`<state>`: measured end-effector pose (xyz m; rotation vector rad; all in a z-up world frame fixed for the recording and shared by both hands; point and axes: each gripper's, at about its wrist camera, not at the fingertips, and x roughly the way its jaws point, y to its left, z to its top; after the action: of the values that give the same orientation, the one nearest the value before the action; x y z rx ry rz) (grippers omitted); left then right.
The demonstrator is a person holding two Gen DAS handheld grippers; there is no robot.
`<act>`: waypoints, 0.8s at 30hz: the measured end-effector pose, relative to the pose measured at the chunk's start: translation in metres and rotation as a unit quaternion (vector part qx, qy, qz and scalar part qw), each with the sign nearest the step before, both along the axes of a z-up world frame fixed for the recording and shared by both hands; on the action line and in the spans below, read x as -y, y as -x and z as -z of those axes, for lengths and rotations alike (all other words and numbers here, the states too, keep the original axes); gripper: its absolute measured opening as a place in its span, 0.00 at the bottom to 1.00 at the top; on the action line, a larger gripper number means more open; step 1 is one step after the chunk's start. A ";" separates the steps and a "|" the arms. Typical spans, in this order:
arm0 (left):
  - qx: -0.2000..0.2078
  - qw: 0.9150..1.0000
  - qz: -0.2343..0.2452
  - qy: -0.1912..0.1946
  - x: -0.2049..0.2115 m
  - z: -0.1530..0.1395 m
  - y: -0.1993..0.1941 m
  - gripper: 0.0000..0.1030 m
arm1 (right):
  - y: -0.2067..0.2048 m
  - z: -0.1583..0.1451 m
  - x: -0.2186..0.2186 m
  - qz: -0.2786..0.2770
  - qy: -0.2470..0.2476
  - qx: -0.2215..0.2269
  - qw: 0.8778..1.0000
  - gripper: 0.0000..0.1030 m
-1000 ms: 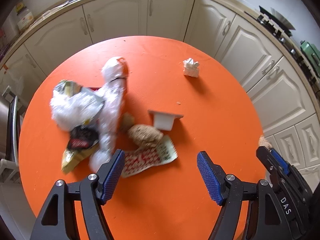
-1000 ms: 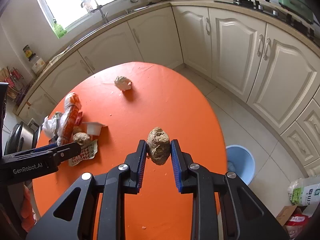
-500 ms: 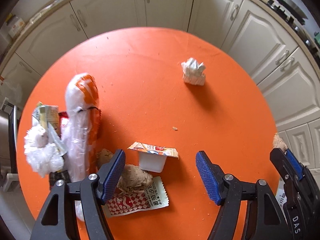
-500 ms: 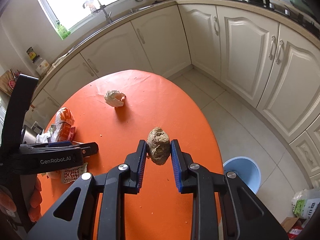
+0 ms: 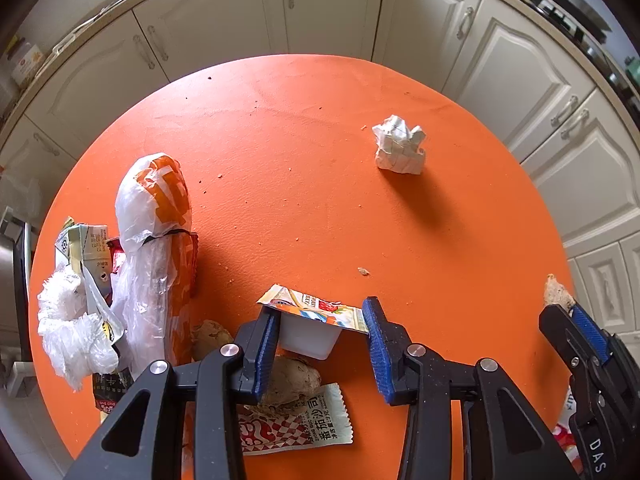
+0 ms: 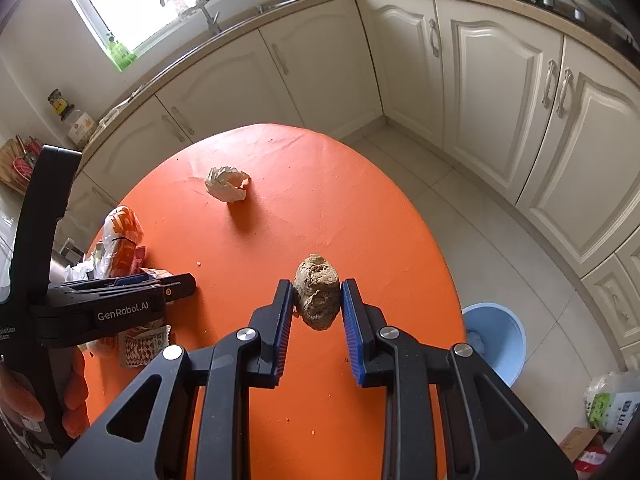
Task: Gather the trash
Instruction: 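Grasp the white labelled cup with the left tool while the right tool holds the brown lump, then carry the lump and cup with both tools over the light-blue bucket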
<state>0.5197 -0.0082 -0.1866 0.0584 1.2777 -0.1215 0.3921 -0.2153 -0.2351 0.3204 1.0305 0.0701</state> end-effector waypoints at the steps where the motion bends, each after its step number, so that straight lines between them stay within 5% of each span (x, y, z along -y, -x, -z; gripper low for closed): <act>1: 0.001 1.000 0.003 0.002 0.001 0.000 0.001 0.36 | 0.001 -0.001 -0.001 0.000 0.001 0.000 1.000 0.24; 14: 0.074 0.997 0.025 0.027 0.003 -0.053 0.047 0.36 | 0.044 -0.037 -0.012 0.028 0.024 0.021 0.999 0.24; 24: 0.111 0.991 0.073 0.035 0.045 -0.088 0.103 0.36 | 0.103 -0.066 0.014 0.074 0.024 0.053 0.996 0.24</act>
<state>0.4167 -0.0528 -0.0983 0.1026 1.0452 -0.2786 0.2895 -0.2293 -0.1695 0.3447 0.9002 -0.0706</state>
